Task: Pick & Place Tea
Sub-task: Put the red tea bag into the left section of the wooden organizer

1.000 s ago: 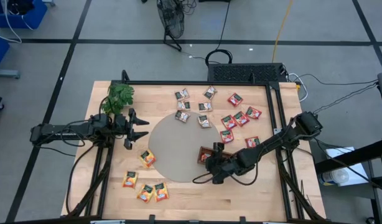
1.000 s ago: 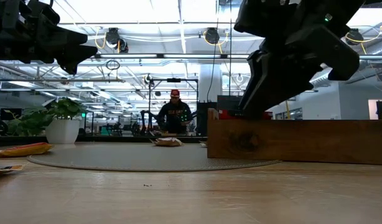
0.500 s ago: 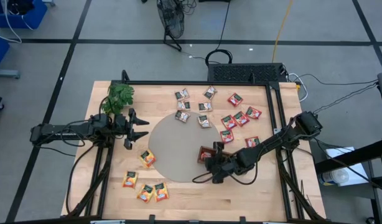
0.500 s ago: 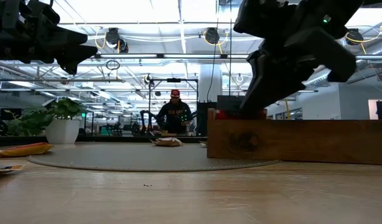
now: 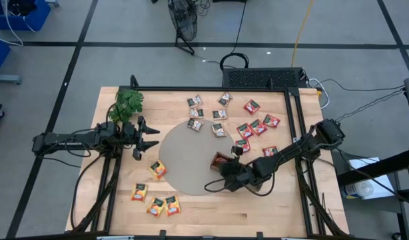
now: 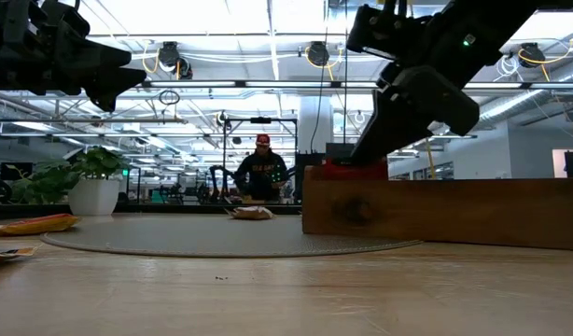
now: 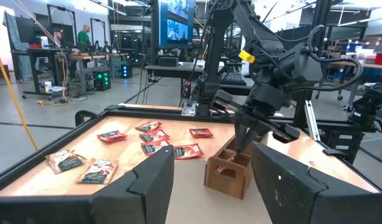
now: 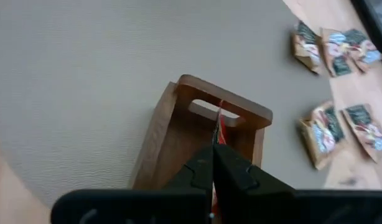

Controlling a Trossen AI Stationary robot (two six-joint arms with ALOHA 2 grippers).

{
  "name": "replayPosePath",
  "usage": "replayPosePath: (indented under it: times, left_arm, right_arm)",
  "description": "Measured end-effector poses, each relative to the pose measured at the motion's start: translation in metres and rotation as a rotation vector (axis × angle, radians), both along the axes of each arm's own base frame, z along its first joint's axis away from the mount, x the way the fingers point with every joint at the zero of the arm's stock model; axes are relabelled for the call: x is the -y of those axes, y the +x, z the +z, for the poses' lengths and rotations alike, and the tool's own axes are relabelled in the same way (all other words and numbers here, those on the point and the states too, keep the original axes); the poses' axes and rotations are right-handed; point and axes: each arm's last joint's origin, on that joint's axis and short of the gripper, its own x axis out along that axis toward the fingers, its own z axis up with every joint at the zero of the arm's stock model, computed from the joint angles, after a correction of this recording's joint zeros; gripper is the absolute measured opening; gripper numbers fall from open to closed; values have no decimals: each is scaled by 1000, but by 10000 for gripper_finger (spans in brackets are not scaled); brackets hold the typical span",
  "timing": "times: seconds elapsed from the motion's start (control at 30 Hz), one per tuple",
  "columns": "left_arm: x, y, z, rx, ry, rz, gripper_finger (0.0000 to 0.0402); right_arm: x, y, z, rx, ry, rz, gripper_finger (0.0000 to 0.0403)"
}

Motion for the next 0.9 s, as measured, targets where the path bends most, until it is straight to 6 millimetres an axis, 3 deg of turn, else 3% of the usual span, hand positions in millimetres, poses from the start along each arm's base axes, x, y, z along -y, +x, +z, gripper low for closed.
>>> replayPosePath:
  times: [0.47, 0.9]
  left_arm:
    - [0, 0, 0, -1, 0, 0, 214]
    - [0, 0, 0, 0, 0, 0, 214]
  right_arm:
    - [4, -10, 9, 41, -75, -118, 0]
    - [14, -20, -2, 17, -75, -209, 0]
